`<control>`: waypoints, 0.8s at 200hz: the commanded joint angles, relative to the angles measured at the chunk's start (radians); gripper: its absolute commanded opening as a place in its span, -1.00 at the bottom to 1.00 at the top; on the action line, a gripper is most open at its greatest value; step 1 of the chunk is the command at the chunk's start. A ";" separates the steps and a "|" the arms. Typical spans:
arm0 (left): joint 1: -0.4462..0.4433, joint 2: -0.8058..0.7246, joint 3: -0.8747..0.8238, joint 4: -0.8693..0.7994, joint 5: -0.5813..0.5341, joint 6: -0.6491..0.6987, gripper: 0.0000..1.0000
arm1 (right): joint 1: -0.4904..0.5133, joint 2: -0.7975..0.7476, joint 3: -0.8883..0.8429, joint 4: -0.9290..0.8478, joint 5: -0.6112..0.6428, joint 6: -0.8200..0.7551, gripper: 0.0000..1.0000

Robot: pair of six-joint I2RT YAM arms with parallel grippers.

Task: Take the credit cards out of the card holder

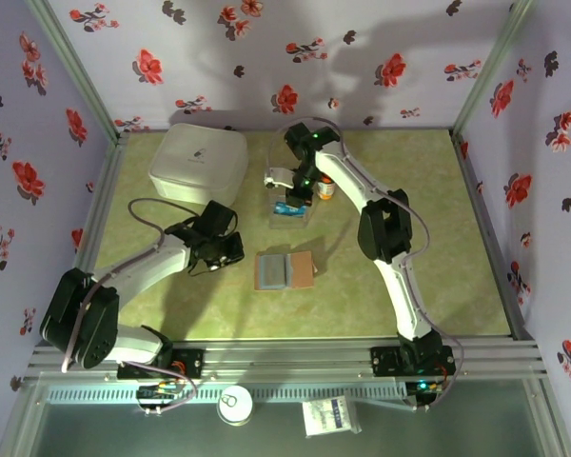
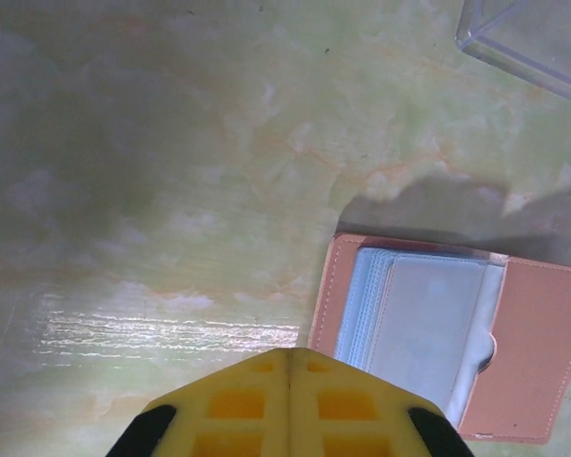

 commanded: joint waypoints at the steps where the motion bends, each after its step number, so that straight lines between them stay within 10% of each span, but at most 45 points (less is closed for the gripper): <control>1: 0.009 0.019 0.023 -0.009 0.016 0.025 -1.00 | -0.002 0.033 0.037 -0.098 -0.040 -0.025 -1.00; 160: 0.010 0.002 0.007 0.007 0.022 0.015 -1.00 | 0.031 0.132 0.036 -0.206 -0.111 -0.005 -0.86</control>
